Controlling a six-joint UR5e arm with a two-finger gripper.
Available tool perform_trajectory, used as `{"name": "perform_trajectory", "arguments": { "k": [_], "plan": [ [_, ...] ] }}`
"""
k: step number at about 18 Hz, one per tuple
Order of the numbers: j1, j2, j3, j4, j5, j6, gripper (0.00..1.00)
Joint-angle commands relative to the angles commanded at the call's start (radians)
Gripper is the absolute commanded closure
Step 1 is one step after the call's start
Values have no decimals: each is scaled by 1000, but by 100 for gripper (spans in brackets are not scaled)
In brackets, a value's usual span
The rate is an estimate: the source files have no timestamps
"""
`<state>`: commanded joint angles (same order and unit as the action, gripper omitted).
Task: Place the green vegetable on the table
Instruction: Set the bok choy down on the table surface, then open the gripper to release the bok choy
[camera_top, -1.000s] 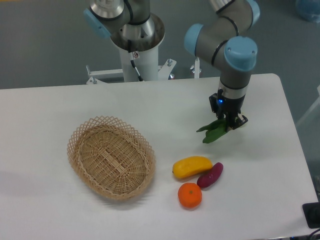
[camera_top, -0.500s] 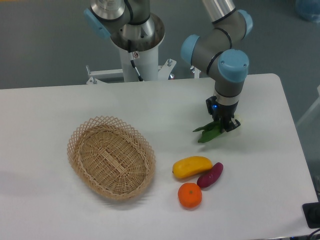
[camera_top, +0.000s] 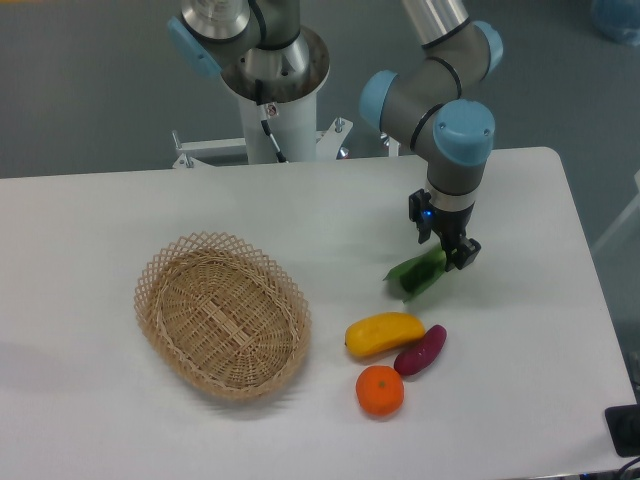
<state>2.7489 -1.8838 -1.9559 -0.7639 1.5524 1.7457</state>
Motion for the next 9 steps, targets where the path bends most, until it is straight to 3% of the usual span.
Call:
{"name": "perform_trajectory", "arguments": {
  "k": [5, 9],
  "plan": [
    [6, 25, 32, -3, -5, -46, 0],
    [-5, 61, 135, -31, -67, -78, 0]
  ]
}}
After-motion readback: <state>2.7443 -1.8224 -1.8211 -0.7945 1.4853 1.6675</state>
